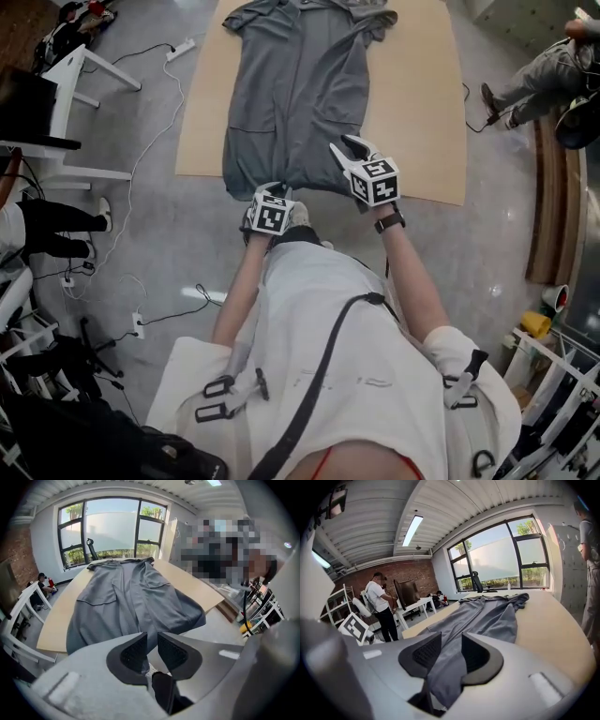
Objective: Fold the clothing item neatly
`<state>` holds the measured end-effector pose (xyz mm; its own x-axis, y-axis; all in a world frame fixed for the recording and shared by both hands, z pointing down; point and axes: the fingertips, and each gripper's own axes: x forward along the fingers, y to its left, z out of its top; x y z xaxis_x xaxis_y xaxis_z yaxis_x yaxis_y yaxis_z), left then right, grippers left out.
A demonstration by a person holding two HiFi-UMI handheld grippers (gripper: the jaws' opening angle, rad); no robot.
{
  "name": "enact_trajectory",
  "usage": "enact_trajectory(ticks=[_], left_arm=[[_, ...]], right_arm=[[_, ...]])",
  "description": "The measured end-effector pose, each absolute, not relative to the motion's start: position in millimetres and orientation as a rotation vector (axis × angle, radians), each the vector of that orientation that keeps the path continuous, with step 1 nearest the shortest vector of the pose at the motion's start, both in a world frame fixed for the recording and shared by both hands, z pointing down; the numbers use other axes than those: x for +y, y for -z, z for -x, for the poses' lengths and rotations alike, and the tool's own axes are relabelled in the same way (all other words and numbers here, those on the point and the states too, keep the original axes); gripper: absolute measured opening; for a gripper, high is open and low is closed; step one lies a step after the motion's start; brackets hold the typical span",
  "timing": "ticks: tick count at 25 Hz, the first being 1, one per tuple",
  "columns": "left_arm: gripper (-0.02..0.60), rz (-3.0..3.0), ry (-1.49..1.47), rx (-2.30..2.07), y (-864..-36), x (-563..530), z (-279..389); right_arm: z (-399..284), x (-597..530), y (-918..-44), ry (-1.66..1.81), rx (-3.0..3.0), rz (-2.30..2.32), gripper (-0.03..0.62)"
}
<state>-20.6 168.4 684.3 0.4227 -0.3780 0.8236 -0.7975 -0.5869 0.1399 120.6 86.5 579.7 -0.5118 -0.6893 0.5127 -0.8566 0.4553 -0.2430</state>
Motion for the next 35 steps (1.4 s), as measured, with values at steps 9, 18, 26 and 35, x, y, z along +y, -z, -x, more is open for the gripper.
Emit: enact_trajectory(ticks=[9,18,26,35], left_arm=[[0.077,-2.061,-1.128,-0.870,-738,170,17],[0.077,-1.935,-1.080,-0.947,-746,156,9],[0.050,-1.729,-1.052,-1.080,-749,153,13],[0.020,-1.626,-1.002,-1.202,-739,157,14]], right_arm=[[-180,-34,-581,-0.743,-2.227,-1.404,0.135],[-219,-136,-606,-0.757,-2.172,-1.361,0.135],[-253,-256,-629,-0.843,-2.141,-1.396,0.129],[-301,-356,-693,-0.902,-1.893,-1.486,0.262]])
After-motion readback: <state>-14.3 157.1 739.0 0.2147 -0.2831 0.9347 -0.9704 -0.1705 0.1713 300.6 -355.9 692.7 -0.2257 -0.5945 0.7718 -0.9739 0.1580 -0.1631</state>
